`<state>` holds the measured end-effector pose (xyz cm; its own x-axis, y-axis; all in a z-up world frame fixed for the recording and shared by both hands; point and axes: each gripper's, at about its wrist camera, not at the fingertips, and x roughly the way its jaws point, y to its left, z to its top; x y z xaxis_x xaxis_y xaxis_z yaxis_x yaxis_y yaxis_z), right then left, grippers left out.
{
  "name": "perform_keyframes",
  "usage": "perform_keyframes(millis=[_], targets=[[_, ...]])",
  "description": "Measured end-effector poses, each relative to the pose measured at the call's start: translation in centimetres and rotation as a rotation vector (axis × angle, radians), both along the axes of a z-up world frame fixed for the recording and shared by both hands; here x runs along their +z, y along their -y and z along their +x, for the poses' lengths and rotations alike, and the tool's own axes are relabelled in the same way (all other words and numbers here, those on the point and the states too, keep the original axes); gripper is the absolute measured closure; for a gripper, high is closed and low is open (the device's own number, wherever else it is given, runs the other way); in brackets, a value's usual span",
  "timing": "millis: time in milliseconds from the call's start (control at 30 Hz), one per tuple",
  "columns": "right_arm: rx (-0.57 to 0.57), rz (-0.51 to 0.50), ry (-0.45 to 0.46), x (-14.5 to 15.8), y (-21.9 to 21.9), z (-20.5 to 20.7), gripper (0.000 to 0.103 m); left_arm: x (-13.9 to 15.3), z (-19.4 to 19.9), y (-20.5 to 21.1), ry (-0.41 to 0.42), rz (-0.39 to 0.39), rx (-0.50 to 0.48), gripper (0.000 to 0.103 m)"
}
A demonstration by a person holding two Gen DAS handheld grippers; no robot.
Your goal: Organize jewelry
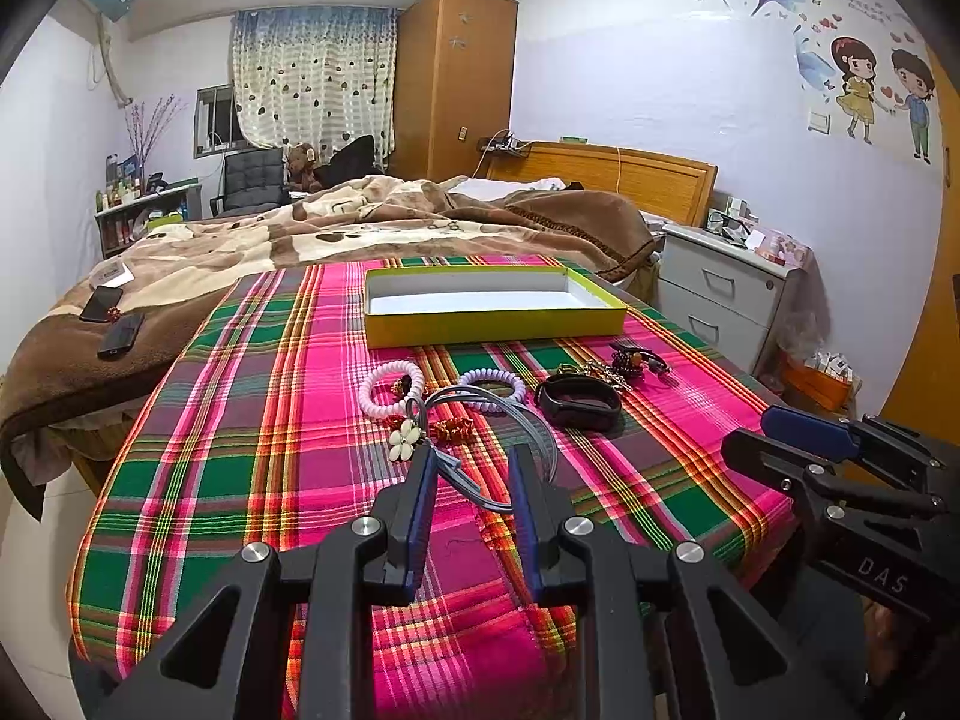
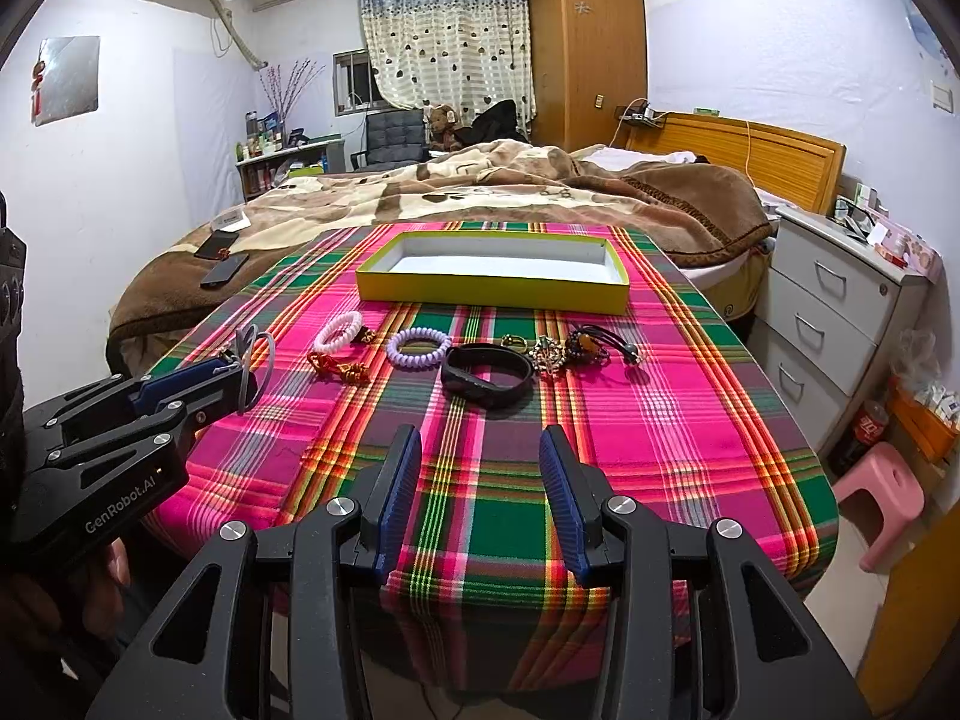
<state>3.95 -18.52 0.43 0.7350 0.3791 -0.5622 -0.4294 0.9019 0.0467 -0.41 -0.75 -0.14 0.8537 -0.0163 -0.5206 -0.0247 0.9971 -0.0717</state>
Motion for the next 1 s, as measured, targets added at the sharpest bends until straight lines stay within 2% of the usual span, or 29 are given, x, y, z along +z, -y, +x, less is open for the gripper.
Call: perform_keyframes(millis=[700,1000], targets=[[-0.005,0.003,-0.014,-1.0,0.0,0.6,0.061,-0.2,0.2,-0.1,-0.004,0.003,-0.005,0.079],[0.002,0.003,-0.045,-1.5,-0.4,3.0,0.061,-0.5,2.1,-0.2,-0.012,0.011,-0.015,0.079]])
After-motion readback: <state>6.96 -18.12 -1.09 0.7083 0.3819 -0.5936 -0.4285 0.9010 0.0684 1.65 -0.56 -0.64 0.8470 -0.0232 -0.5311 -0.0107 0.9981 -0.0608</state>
